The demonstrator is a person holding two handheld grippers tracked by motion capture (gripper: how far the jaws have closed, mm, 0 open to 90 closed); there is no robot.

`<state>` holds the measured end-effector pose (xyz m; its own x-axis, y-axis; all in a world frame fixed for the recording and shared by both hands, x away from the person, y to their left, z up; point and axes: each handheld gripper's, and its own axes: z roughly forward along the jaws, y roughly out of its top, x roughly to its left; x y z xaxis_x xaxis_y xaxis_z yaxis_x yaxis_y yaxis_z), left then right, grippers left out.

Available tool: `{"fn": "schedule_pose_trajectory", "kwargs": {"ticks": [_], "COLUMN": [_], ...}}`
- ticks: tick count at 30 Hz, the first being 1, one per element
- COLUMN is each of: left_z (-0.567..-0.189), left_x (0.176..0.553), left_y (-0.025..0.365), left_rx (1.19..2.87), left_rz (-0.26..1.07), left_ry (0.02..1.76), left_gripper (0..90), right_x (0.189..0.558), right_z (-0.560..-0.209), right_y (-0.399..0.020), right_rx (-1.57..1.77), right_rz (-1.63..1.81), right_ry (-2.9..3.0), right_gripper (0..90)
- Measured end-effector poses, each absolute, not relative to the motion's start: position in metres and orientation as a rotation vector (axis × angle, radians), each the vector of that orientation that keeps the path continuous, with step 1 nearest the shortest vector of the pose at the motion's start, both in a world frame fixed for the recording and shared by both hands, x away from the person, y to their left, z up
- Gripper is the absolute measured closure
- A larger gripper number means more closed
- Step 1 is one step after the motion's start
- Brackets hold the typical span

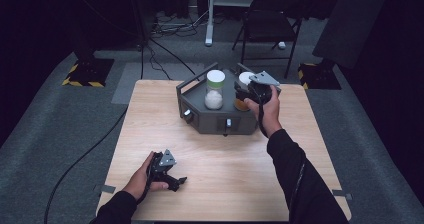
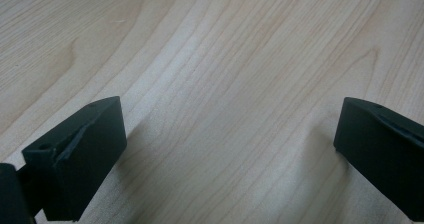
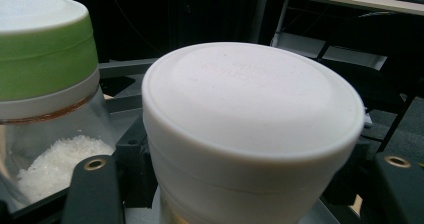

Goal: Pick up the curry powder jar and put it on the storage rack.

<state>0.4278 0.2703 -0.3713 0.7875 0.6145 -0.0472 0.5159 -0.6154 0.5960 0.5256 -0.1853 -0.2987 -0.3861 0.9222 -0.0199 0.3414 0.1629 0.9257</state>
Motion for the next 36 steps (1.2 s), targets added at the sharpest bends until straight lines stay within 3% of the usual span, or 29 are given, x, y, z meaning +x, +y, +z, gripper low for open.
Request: {"fn": "schedule_pose_trajectory", "kwargs": {"ticks": [15, 20, 27, 36], "left_z": [-0.371, -0.371, -0.371, -0.371], "left_x": [0.428, 0.428, 0.428, 0.428], "left_y": [0.27, 0.27, 0.27, 0.27], "left_rx": [2.37, 2.37, 2.371, 2.37], "left_rz": [0.214, 0.214, 0.214, 0.214], "left_ry": [0.837, 0.836, 0.836, 0.836], "left_gripper": [0.3, 0.3, 0.3, 0.3], "right_x": [0.524, 0.523, 0.52, 0.51], "right_z": [-0.307, -0.311, -0.314, -0.315], "right_y": [-0.187, -0.187, -0.189, -0.197], "right_rx": [1.206, 1.208, 1.194, 1.157], "right_rz": [1.232, 1.224, 1.188, 1.152], "right_ry": [1.796, 1.793, 1.819, 1.848], "right_gripper": [30.9, 24.3, 7.7, 5.0]}}
